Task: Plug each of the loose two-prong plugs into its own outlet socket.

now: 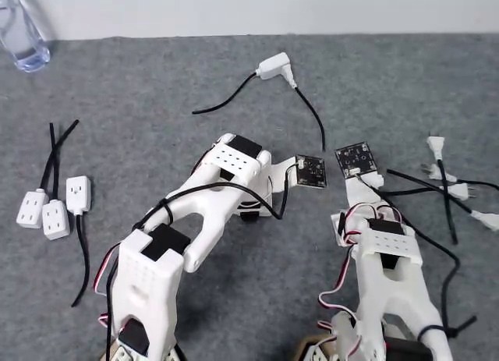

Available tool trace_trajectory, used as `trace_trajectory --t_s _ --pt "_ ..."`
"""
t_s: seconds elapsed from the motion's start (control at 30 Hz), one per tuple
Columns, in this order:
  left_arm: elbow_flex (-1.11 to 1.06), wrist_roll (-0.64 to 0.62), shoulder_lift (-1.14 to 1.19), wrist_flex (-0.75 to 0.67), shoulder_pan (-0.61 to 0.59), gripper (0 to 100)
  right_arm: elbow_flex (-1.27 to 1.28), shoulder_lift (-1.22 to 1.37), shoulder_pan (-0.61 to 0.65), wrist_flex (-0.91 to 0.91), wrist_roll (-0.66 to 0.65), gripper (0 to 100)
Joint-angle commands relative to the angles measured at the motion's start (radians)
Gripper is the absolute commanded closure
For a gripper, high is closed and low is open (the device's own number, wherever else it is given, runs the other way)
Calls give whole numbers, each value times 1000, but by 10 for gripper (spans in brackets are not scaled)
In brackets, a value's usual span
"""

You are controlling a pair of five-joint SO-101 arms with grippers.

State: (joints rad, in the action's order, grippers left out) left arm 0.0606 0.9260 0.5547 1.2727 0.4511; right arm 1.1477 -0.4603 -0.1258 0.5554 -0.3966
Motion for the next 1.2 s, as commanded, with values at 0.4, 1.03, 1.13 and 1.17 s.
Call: trace_trajectory --t_s 0.4,1.03,1.13,1.17 --pt "73 -35 -9 89 21 709 -52 -1 -1 -16 -14 773" --pt "618 -400 -11 483 78 710 -51 -2 -2 -16 -9 773" --pt "605 -549 -57 483 71 710 -44 -2 -2 -16 -11 773" --pt "598 -588 -81 483 58 710 -44 -2 -2 -16 -11 773"
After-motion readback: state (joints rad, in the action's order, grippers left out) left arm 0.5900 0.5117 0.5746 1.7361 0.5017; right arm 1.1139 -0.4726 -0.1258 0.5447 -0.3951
